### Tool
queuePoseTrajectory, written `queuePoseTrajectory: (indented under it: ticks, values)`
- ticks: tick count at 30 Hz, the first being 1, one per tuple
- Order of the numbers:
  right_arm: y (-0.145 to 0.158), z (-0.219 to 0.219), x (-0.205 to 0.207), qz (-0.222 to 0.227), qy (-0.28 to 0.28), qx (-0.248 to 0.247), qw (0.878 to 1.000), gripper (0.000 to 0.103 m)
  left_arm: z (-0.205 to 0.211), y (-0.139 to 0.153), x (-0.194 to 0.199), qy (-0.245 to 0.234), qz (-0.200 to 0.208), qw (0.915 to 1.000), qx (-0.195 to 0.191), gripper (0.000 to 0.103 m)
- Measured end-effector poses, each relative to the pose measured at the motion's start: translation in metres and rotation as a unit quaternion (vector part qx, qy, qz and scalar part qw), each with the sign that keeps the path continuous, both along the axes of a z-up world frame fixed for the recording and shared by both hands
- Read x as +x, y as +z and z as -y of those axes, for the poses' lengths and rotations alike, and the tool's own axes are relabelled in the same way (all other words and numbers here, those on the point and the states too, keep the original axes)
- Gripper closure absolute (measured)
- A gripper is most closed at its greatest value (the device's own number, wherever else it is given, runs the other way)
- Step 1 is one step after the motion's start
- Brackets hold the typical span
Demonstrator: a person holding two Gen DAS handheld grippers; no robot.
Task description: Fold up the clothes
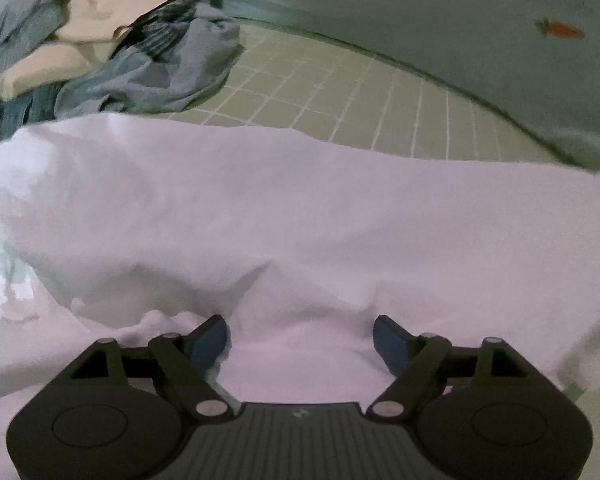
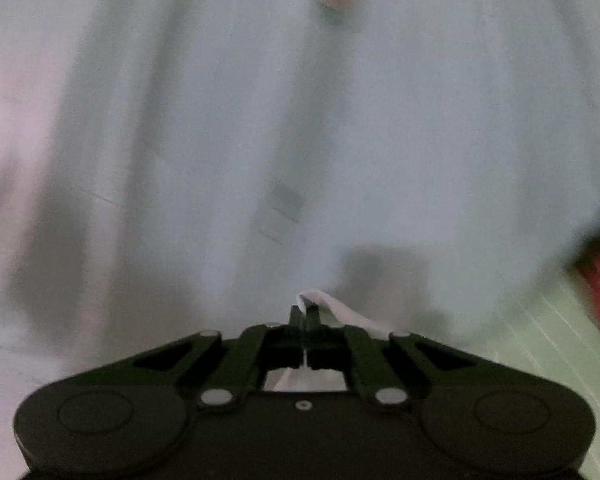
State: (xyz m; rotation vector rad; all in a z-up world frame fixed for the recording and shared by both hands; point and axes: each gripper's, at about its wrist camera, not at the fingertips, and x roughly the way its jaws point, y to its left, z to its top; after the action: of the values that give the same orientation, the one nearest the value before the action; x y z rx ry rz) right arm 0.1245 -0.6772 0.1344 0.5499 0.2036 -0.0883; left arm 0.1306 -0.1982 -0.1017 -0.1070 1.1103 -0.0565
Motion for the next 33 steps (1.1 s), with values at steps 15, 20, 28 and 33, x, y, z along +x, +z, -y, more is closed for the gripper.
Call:
queuePoseTrajectory:
  ticks: [15, 20, 28, 33]
  values:
    - [-0.194, 0.021, -0.081, -0.262, -0.161, 0.082, 0.948, 0.050, 0.014, -0.010, 0.001, -0.004, 0.004, 0.9988, 0.049, 0.013]
    - [-0.231, 0.018, -0.107, -0.300, -0.189, 0.137, 0.925, 0.038, 0.014, -0.008, 0.002, -0.006, 0.001, 0.9986, 0.052, 0.012]
    - [-0.240, 0.001, -0.095, -0.263, -0.156, 0.210, 0.929, 0.066, -0.004, 0.018, -0.022, -0.005, 0.033, 0.9983, 0.049, 0.012]
    - [-0.222, -0.003, -0.110, -0.232, -0.147, 0.194, 0.942, 0.099, -0.023, 0.044, -0.049, 0.012, 0.071, 0.9972, 0.020, 0.012]
